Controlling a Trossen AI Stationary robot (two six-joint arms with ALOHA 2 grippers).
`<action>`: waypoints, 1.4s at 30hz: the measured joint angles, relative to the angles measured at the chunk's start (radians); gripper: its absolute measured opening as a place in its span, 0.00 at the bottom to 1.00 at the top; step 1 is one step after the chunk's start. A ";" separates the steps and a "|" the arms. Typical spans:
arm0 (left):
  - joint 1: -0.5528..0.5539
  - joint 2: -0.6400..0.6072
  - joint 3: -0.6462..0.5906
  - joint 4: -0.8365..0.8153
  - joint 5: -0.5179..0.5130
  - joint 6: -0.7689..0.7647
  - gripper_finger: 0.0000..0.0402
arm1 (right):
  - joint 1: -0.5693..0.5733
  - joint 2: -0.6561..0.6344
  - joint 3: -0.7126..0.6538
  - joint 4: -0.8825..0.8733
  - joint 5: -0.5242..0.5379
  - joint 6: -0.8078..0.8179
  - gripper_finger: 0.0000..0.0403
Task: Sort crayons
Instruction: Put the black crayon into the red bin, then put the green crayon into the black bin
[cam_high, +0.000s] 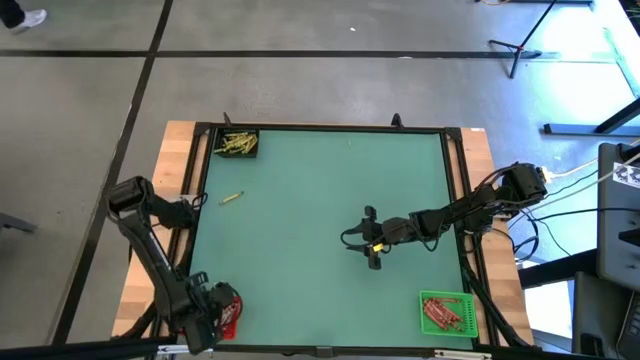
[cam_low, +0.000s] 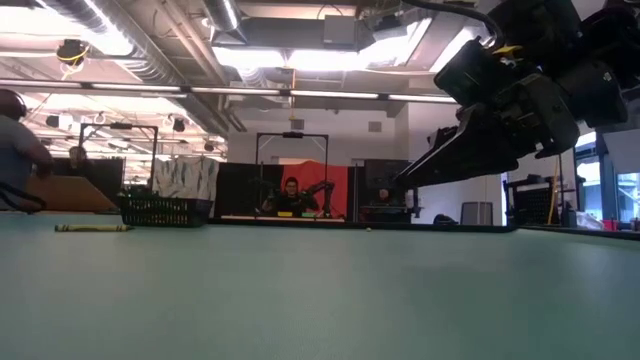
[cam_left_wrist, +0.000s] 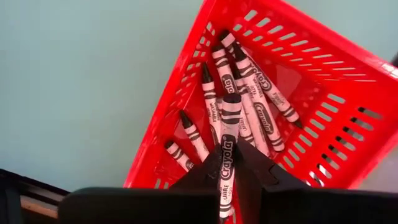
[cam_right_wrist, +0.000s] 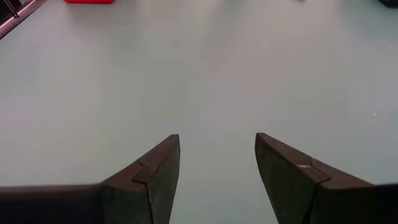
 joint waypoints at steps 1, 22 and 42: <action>0.000 0.005 0.000 0.000 0.000 0.000 0.03 | 0.000 0.000 0.000 0.000 0.000 0.000 0.51; 0.138 -0.094 0.052 -0.010 0.031 0.161 0.25 | 0.000 0.000 0.000 0.001 0.000 -0.003 0.51; 0.484 -0.335 0.074 -0.096 -0.567 0.796 0.25 | 0.000 0.000 0.001 0.003 0.000 -0.003 0.51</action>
